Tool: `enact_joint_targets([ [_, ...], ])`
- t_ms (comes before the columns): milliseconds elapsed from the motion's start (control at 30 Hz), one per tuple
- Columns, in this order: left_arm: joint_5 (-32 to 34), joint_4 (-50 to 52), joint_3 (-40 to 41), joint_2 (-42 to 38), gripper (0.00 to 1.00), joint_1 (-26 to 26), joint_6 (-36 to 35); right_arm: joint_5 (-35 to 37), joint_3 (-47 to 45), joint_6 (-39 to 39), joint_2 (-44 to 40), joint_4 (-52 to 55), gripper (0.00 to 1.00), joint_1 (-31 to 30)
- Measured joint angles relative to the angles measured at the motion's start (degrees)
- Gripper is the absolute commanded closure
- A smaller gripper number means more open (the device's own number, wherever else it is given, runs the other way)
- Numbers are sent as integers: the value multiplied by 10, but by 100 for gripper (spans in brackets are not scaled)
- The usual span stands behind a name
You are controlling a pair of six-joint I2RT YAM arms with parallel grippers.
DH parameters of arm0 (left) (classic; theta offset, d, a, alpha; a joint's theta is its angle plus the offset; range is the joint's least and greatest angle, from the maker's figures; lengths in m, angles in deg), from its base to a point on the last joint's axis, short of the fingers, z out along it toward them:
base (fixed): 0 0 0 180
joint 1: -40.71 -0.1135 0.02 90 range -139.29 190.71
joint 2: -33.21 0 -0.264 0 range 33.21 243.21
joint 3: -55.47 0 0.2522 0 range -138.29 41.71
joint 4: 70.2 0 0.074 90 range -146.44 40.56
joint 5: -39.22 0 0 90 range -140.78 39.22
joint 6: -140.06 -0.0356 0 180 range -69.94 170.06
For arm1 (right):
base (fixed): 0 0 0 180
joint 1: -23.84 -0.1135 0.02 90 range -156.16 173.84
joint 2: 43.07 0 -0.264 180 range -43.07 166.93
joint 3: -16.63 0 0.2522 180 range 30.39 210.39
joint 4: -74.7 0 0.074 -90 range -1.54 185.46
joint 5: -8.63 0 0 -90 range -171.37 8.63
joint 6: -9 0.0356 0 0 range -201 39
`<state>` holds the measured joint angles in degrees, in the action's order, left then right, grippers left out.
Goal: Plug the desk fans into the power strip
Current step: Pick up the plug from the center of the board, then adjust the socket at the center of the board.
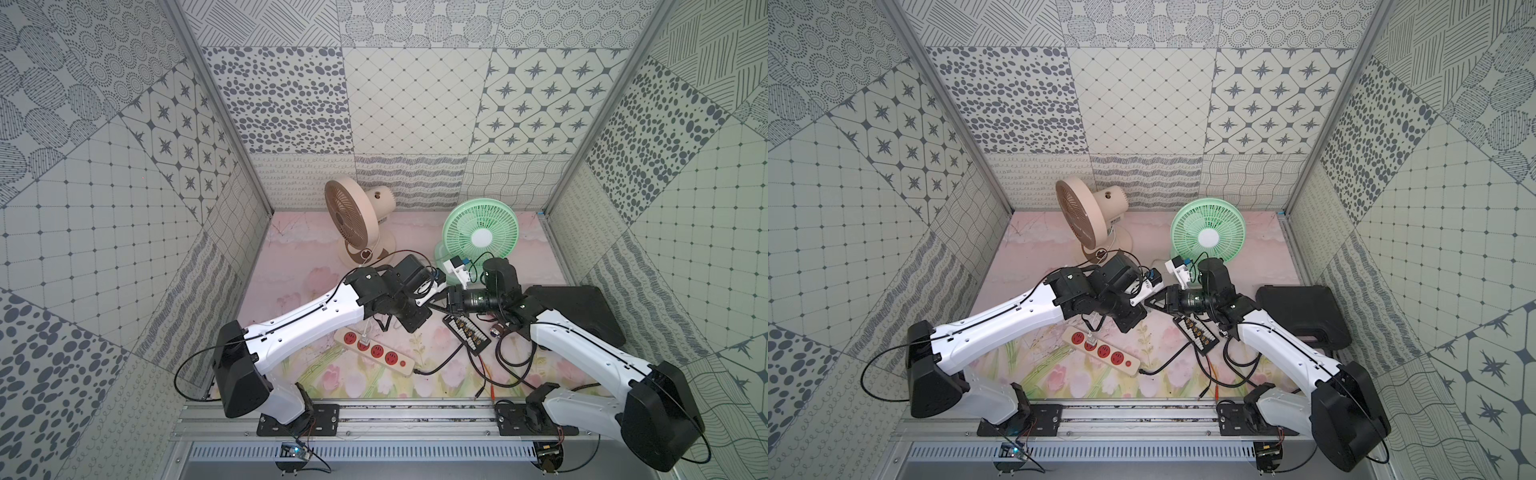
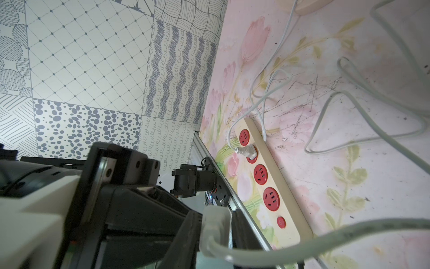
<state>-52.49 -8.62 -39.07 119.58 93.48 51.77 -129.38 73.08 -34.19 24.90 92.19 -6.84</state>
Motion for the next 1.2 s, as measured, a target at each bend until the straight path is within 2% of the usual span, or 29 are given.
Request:
enact_joint_targets([
  [133, 0, 2, 0, 0, 100, 0, 0, -4, 8, -14, 5, 15, 98, 0],
  [267, 1, 9, -2, 0, 100, 0, -3, -9, 15, -23, 11, 28, 100, 0],
  [300, 1, 11, -4, 0, 97, 0, -4, -10, 16, -26, 11, 30, 100, 0],
  [533, -1, 15, -14, -4, 42, 3, -5, 4, 28, -55, 10, 47, 100, 0],
  [700, 19, 10, -3, -32, 14, 3, 7, 23, 28, -90, -10, 76, 100, -2],
  [800, 34, 0, 19, -67, 2, 3, 24, 53, 26, -114, -38, 86, 100, -5],
  [1033, 77, -17, 85, -166, 1, -10, 95, 180, -3, -163, -110, 99, 100, -66],
  [1200, 107, -27, 152, -257, 0, -35, 171, 267, -14, -194, -125, 102, 100, -114],
])
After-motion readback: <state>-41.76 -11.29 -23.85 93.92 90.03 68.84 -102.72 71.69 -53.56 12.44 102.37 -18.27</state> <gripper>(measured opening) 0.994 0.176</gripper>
